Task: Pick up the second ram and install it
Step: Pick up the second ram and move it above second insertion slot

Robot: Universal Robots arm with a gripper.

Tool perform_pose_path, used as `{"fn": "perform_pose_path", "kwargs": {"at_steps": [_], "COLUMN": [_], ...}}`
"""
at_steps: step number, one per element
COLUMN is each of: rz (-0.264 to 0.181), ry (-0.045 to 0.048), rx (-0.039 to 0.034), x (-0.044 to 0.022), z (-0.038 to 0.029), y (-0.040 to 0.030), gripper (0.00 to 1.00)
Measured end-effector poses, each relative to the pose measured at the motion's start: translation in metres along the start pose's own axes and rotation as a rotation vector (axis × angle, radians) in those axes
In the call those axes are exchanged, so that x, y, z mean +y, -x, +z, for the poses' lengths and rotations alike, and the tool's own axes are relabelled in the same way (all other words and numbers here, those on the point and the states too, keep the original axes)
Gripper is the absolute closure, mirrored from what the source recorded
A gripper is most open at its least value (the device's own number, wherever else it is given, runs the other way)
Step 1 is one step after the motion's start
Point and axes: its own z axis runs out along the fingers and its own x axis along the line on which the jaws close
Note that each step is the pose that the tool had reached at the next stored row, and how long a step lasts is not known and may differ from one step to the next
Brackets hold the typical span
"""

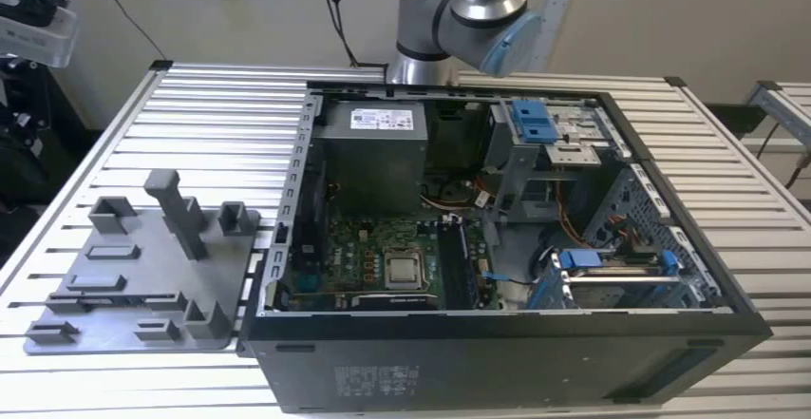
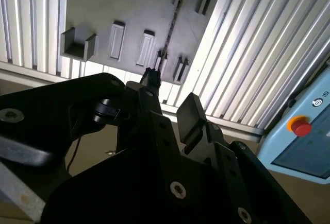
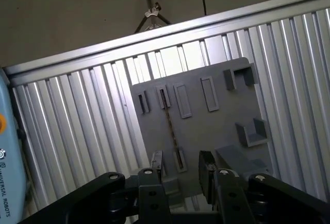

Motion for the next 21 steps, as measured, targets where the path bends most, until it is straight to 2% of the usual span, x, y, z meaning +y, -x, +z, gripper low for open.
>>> {"fn": "perform_pose_path", "kwargs": {"at_steps": [12, 21], "rz": [0.000, 0.000], "ry": [0.0000, 0.0000], "rx": [0.0000, 0.0001], "x": [-0.0003, -0.0007], "z": [0.0071, 0.0190], "y": [0.0000, -0.0001], "gripper": [0.58, 0.58]}}
